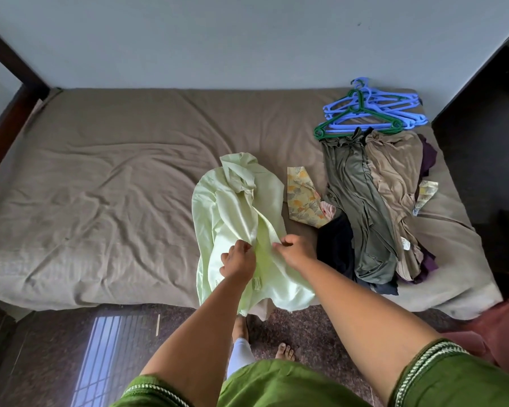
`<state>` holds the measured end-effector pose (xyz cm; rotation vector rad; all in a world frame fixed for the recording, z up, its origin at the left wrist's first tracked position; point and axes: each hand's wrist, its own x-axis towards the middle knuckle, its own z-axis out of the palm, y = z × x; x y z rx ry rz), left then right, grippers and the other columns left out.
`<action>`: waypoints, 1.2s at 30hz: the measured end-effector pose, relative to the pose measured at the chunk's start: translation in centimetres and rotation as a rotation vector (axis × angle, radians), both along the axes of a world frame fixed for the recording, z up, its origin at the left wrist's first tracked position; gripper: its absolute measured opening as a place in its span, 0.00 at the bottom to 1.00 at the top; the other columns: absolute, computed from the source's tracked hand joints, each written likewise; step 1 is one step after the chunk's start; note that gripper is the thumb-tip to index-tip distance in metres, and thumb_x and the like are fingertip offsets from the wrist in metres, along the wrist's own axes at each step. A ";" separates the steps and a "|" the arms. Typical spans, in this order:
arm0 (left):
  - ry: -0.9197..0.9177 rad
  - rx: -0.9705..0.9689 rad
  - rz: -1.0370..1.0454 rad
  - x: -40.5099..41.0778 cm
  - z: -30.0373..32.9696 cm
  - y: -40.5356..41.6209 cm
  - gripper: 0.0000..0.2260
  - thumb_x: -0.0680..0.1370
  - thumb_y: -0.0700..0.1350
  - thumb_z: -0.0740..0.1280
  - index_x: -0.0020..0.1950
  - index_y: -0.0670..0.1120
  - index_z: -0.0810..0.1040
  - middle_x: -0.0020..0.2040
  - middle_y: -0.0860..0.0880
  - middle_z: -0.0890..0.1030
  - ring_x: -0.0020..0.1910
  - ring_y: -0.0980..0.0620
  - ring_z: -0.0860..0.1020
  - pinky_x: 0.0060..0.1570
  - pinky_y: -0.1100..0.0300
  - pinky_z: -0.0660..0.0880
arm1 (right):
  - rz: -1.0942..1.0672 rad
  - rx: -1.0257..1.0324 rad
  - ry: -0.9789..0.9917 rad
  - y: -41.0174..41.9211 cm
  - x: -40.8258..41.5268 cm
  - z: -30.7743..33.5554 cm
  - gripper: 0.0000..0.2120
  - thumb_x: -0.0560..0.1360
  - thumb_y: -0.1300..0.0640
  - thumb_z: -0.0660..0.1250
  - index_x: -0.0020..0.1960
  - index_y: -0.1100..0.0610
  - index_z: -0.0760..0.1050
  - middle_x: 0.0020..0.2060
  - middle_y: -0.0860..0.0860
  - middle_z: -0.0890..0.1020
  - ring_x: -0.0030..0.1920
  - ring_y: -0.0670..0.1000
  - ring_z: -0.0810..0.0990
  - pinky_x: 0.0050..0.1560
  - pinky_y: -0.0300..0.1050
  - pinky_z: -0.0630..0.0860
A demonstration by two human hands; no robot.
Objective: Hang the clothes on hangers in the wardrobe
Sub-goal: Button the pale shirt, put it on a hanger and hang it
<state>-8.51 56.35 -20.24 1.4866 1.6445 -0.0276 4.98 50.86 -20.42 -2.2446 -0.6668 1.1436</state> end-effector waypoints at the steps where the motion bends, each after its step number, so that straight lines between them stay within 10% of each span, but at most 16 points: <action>1: -0.037 -0.019 0.022 0.0 0.0 0.0 0.10 0.77 0.44 0.57 0.55 0.49 0.74 0.58 0.50 0.75 0.61 0.45 0.65 0.58 0.48 0.60 | 0.005 0.009 0.010 0.1 -0.3 0.2 0.14 0.74 0.49 0.70 0.51 0.59 0.81 0.46 0.54 0.83 0.48 0.55 0.81 0.50 0.45 0.76; 11: -0.258 -0.009 0.120 0.1 -0.1 0.2 0.07 0.78 0.47 0.68 0.52 0.44 0.79 0.40 0.52 0.78 0.43 0.49 0.77 0.41 0.60 0.71 | -0.093 0.011 -0.010 1.9 -2.3 -0.2 0.13 0.66 0.50 0.78 0.32 0.50 0.74 0.33 0.45 0.79 0.40 0.50 0.79 0.47 0.46 0.78; 16: -0.287 -0.047 0.222 0.2 -0.3 0.6 0.06 0.77 0.47 0.69 0.51 0.45 0.81 0.39 0.53 0.79 0.33 0.57 0.74 0.30 0.66 0.69 | -0.101 0.052 0.043 1.9 -2.5 -0.7 0.09 0.71 0.52 0.75 0.48 0.56 0.83 0.41 0.49 0.82 0.45 0.50 0.80 0.46 0.39 0.74; 29: -0.276 -0.021 0.264 1.6 0.2 1.8 0.07 0.76 0.47 0.70 0.50 0.45 0.83 0.43 0.48 0.83 0.37 0.52 0.77 0.41 0.61 0.73 | 0.041 0.092 -0.202 2.6 -2.5 0.0 0.09 0.74 0.49 0.71 0.44 0.55 0.82 0.34 0.47 0.78 0.38 0.48 0.75 0.30 0.38 0.63; 36: -0.259 -0.032 0.262 1.7 0.0 2.3 0.08 0.76 0.47 0.71 0.52 0.44 0.84 0.46 0.47 0.85 0.40 0.50 0.79 0.44 0.61 0.75 | -0.044 0.158 -0.163 2.5 -2.9 0.0 0.11 0.73 0.51 0.73 0.49 0.58 0.84 0.44 0.54 0.85 0.46 0.53 0.82 0.42 0.41 0.73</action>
